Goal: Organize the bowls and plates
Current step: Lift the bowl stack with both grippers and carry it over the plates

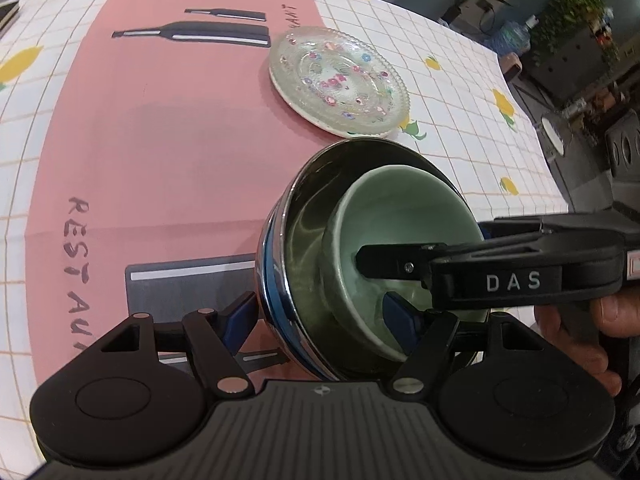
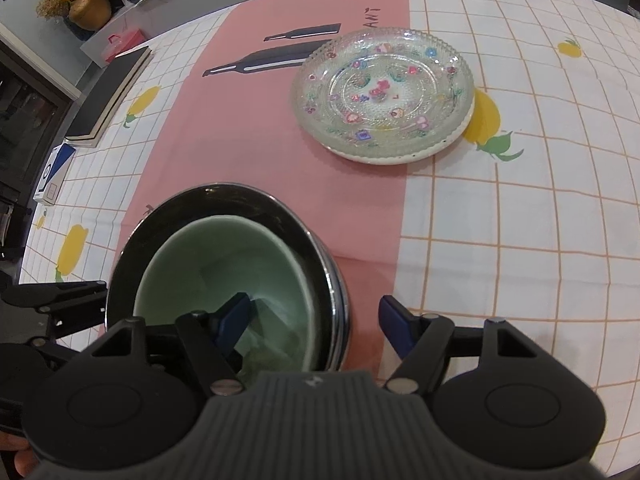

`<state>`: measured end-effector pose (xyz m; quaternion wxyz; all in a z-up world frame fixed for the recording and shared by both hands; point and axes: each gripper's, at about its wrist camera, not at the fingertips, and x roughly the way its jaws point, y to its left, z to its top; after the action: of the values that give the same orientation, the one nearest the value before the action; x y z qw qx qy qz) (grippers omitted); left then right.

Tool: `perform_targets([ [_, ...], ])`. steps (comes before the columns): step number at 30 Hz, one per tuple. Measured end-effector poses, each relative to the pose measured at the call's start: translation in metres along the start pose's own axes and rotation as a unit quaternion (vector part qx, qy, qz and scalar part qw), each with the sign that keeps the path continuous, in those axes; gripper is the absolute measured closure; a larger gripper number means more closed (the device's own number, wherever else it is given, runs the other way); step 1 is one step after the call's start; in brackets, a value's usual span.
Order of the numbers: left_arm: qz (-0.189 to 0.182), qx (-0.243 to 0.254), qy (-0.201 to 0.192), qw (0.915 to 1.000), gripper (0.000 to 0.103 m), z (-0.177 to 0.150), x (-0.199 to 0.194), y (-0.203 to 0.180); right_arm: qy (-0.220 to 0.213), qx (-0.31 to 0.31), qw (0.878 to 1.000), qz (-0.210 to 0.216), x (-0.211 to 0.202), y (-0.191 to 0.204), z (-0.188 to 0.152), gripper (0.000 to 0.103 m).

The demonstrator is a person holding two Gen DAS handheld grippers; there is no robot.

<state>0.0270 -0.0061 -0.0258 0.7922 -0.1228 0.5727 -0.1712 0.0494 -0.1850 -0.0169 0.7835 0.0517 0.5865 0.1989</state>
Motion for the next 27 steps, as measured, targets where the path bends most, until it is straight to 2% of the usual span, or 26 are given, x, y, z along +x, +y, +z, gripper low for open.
perform_targets([
  [6,-0.001,-0.004,0.001,1.0,0.026,0.001,0.003,0.001,0.006,0.007,1.0,0.012,0.003,-0.001,0.0,0.034],
  [8,-0.003,-0.01,-0.002,0.9999,0.027,0.001,0.003,0.002,0.004,0.009,1.0,0.021,0.003,-0.002,0.0,0.038],
  [9,-0.004,-0.013,-0.004,0.9999,0.028,0.0,0.003,0.003,0.003,0.01,1.0,0.025,0.001,-0.001,-0.001,0.044],
  [14,-0.011,-0.033,-0.007,0.9994,0.036,0.0,0.0,0.01,0.001,0.021,1.0,0.023,0.0,-0.003,0.001,0.047],
  [19,-0.015,-0.045,-0.018,0.9987,0.043,0.002,-0.004,0.016,-0.005,0.06,0.998,0.033,-0.005,-0.014,0.003,0.058],
  [27,-0.006,-0.045,-0.039,0.9982,0.05,0.009,-0.011,0.015,-0.025,0.064,0.997,0.032,-0.017,-0.012,0.007,0.061],
])
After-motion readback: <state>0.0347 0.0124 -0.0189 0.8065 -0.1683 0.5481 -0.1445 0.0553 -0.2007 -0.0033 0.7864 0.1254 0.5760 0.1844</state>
